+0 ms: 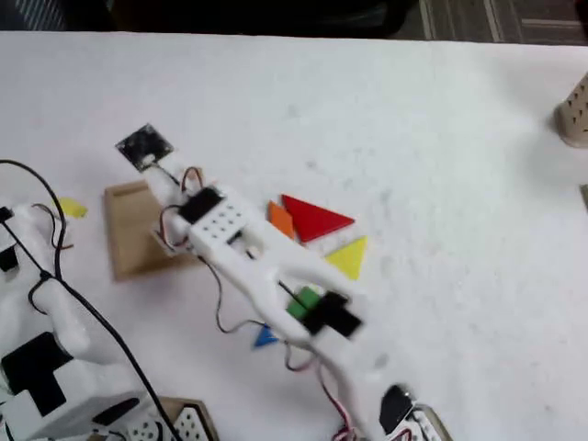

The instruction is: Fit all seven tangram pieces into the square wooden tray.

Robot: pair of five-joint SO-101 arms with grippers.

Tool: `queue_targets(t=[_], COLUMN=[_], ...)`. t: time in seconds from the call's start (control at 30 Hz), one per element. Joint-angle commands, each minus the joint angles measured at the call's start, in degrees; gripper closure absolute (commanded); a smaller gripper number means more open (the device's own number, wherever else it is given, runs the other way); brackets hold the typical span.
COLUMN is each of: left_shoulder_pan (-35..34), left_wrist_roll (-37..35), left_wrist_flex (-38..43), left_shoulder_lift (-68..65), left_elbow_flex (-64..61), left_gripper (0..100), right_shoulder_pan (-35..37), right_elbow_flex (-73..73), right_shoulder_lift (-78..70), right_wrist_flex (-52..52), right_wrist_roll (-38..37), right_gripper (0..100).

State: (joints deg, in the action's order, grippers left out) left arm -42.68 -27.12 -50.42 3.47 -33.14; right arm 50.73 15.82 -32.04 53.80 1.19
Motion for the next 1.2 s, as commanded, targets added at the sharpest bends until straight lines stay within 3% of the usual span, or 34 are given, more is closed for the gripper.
queue_targets(t=[0.0, 0.2, 0.5, 0.77, 0.93, 1.17], left_shoulder_pan=[-0.8, -0.7, 0.0, 0.7, 0.7, 1.9], left_wrist_roll=[-0.6, -0.6, -0.5, -0.5, -0.3, -0.2], left_wrist_flex=[0.8, 1.8, 1.8, 1.7, 1.7, 1.7], left_shoulder_lift=[0.1, 0.0, 0.0, 0.0, 0.0, 0.0], left_elbow_flex=[3.0, 2.7, 2.6, 2.5, 2.5, 2.5], left_gripper=[65, 65, 65, 65, 65, 65], right_shoulder_pan=[0.3, 0.0, -4.2, -7.1, -8.9, -9.0], right_elbow_flex=[13.5, 27.0, 46.8, 48.0, 47.9, 48.0], right_shoulder_lift=[-7.6, -12.1, -12.1, -16.5, -22.8, -28.3], right_wrist_flex=[4.2, 21.1, 44.9, 40.7, 29.8, 24.5], right_wrist_roll=[-0.2, -0.6, -0.6, -0.3, -0.2, -0.3], right_gripper=[87.6, 72.4, 72.3, 84.9, 85.0, 85.3])
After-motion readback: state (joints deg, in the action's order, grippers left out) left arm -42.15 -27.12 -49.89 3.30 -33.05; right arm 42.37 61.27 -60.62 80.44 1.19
